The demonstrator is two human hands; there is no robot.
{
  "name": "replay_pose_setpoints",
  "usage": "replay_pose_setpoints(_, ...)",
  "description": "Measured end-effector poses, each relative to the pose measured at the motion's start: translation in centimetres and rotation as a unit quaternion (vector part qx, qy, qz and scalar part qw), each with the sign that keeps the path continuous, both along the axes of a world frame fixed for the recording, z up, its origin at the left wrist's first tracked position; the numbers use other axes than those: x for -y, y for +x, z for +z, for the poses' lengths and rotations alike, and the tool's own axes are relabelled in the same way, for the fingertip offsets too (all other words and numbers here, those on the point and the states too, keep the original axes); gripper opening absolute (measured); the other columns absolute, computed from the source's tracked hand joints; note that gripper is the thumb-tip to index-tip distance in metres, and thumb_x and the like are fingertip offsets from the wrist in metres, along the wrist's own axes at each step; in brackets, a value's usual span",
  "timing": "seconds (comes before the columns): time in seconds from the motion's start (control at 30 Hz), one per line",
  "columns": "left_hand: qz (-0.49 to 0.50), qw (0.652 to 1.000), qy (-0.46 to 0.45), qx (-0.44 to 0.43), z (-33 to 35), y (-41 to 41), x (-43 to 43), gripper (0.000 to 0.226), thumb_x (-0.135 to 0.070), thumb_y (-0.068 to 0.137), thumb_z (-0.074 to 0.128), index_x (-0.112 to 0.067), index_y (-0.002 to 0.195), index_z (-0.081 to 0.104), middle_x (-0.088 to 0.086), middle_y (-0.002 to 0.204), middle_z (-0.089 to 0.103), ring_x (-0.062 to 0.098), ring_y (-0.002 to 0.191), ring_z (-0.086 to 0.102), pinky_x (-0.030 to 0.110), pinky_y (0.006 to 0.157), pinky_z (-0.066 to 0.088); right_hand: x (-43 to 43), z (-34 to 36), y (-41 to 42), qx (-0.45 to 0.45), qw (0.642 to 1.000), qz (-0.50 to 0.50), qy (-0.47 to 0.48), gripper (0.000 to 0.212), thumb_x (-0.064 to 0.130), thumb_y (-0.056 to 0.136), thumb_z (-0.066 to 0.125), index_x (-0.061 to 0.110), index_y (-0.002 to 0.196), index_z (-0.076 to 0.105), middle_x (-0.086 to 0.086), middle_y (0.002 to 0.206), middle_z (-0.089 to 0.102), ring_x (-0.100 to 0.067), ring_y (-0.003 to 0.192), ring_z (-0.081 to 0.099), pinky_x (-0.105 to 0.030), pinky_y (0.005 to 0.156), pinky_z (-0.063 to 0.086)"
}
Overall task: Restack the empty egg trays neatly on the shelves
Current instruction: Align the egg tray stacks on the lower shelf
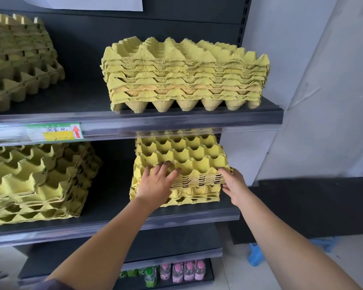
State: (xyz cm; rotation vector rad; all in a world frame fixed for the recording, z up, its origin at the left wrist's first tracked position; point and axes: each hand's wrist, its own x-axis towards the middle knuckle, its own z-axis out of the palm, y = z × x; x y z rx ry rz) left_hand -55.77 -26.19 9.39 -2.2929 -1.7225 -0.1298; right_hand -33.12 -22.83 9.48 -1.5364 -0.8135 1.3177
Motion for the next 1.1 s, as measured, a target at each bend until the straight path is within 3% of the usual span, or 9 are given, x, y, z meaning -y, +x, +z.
replay_pose_setpoints(0.13, 0.022, 0.988, 0.075, 0.134, 0.3, -1.2, 1.0, 0.045, -0.043, 0.087, 0.058, -0.024, 0.128, 0.052, 0.002, 0.127, 0.055, 0.028, 0.123, 0.046, 0.048, 0.104, 0.03, 0.1, -0.1, -0.1, 0.007, 1.0, -0.011, 0.013, 0.031, 0.034, 0.089, 0.063, 0.018, 0.111, 0.049, 0.004, 0.094, 0.053, -0.023, 0.106, 0.049, -0.04, 0.101, 0.042)
replay_pose_setpoints(0.3, 0.161, 0.908, 0.043, 0.384, 0.3, -2.9, 1.9, 0.049, -0.034, 0.091, 0.056, -0.018, 0.136, 0.042, 0.01, 0.139, 0.039, 0.032, 0.127, 0.037, 0.046, 0.1, 0.033, -0.2, -0.8, -1.3, 0.026, 0.998, -0.049, 0.012, 0.04, 0.043, 0.087, 0.059, 0.017, 0.116, 0.05, -0.006, 0.11, 0.053, -0.026, 0.103, 0.052, -0.041, 0.091, 0.049)
replay_pose_setpoints(0.37, 0.217, 0.823, -0.008, 0.525, 0.3, -3.4, 1.9, 0.056, -0.031, 0.092, 0.056, -0.015, 0.141, 0.034, 0.014, 0.143, 0.032, 0.035, 0.129, 0.034, 0.046, 0.103, 0.031, -0.4, -0.9, -1.4, 0.041, 0.997, -0.061, 0.011, 0.041, 0.043, 0.084, 0.06, 0.015, 0.113, 0.053, -0.007, 0.11, 0.056, -0.025, 0.099, 0.053, -0.044, 0.092, 0.051)
replay_pose_setpoints(0.47, 0.258, 0.634, -0.114, 0.72, 0.3, -3.6, 2.0, 0.064, -0.035, 0.092, 0.055, -0.015, 0.145, 0.025, 0.013, 0.144, 0.034, 0.032, 0.128, 0.039, 0.045, 0.105, 0.034, -0.7, -0.9, -0.9, 0.08, 0.995, -0.058, 0.0, 0.043, 0.043, 0.079, 0.06, 0.013, 0.108, 0.055, -0.009, 0.109, 0.06, -0.028, 0.1, 0.055, -0.046, 0.091, 0.05)
replay_pose_setpoints(0.53, 0.269, 0.578, -0.147, 0.756, 0.5, -3.5, 1.8, 0.062, -0.033, 0.092, 0.055, -0.015, 0.144, 0.027, 0.012, 0.139, 0.044, 0.029, 0.123, 0.044, 0.042, 0.102, 0.035, -0.9, -0.5, -0.6, 0.091, 0.995, -0.045, -0.012, 0.037, 0.039, 0.083, 0.06, 0.012, 0.108, 0.054, -0.01, 0.109, 0.058, -0.031, 0.102, 0.055, -0.043, 0.089, 0.05)
replay_pose_setpoints(0.7, 0.272, 0.573, -0.16, 0.757, 0.8, -3.1, 1.3, 0.062, -0.03, 0.093, 0.055, -0.018, 0.146, 0.025, 0.009, 0.14, 0.043, 0.028, 0.126, 0.041, 0.041, 0.102, 0.031, -1.4, -0.2, -0.2, 0.048, 0.999, -0.024, -0.005, 0.034, 0.023, 0.082, 0.062, 0.012, 0.114, 0.057, -0.011, 0.117, 0.06, -0.026, 0.107, 0.058, -0.034, 0.079, 0.055)
replay_pose_setpoints(0.87, 0.262, 0.566, -0.147, 0.768, 0.8, -3.6, 1.3, 0.057, -0.023, 0.091, 0.057, -0.015, 0.142, 0.032, 0.011, 0.124, 0.053, 0.025, 0.107, 0.049, 0.038, 0.09, 0.042, -1.1, 0.2, -0.5, 0.056, 0.996, -0.062, 0.021, 0.026, 0.015, 0.083, 0.061, 0.007, 0.107, 0.06, -0.014, 0.113, 0.061, -0.026, 0.105, 0.059, -0.036, 0.079, 0.056)
replay_pose_setpoints(1.0, 0.249, 0.565, -0.113, 0.778, 1.5, -4.4, 1.1, 0.063, -0.025, 0.09, 0.06, -0.014, 0.144, 0.031, 0.014, 0.13, 0.053, 0.031, 0.117, 0.051, 0.044, 0.1, 0.042, -0.7, 0.8, -1.5, 0.038, 0.995, -0.087, 0.034, 0.02, 0.015, 0.084, 0.062, 0.009, 0.103, 0.06, -0.012, 0.111, 0.06, -0.026, 0.104, 0.058, -0.032, 0.075, 0.053)
replay_pose_setpoints(1.1, 0.244, 0.576, -0.086, 0.775, 2.0, -5.1, 0.8, 0.061, -0.03, 0.09, 0.059, -0.015, 0.144, 0.032, 0.013, 0.133, 0.051, 0.032, 0.12, 0.05, 0.048, 0.102, 0.041, -0.4, 1.1, -2.6, 0.022, 0.994, -0.096, 0.045, 0.003, 0.014, 0.085, 0.061, 0.014, 0.087, 0.059, -0.012, 0.105, 0.062, -0.025, 0.103, 0.059, -0.033, 0.076, 0.053)
